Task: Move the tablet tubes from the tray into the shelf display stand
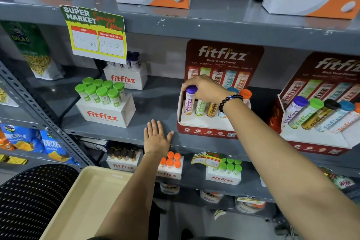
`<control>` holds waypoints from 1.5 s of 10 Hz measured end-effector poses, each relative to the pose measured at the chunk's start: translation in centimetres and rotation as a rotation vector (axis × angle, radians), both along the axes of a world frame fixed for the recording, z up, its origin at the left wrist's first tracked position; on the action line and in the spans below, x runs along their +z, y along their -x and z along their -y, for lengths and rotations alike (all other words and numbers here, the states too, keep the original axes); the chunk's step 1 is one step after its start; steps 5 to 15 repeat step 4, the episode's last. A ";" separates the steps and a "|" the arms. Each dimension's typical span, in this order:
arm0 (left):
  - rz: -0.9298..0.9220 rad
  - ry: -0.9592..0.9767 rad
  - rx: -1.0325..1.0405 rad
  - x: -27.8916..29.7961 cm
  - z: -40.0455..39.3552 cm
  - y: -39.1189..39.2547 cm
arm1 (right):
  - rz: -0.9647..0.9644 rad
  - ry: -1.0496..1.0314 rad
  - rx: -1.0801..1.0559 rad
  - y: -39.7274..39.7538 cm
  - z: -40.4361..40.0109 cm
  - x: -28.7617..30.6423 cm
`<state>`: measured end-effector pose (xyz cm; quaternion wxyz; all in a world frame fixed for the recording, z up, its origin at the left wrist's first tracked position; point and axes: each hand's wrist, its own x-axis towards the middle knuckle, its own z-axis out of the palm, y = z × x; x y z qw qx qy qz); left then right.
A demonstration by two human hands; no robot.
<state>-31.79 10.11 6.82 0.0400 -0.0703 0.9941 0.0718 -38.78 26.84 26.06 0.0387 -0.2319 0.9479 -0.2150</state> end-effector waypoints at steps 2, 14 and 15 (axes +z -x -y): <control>0.029 -0.017 0.001 0.3 0.0 0.1 | -0.011 0.095 -0.065 -0.6 -0.8 -1.2; 0.065 -0.090 -0.065 1.1 0.4 -1.9 | -0.368 0.172 -0.171 -4.1 -2.3 -3.1; 0.065 -0.090 -0.065 1.1 0.4 -1.9 | -0.368 0.172 -0.171 -4.1 -2.3 -3.1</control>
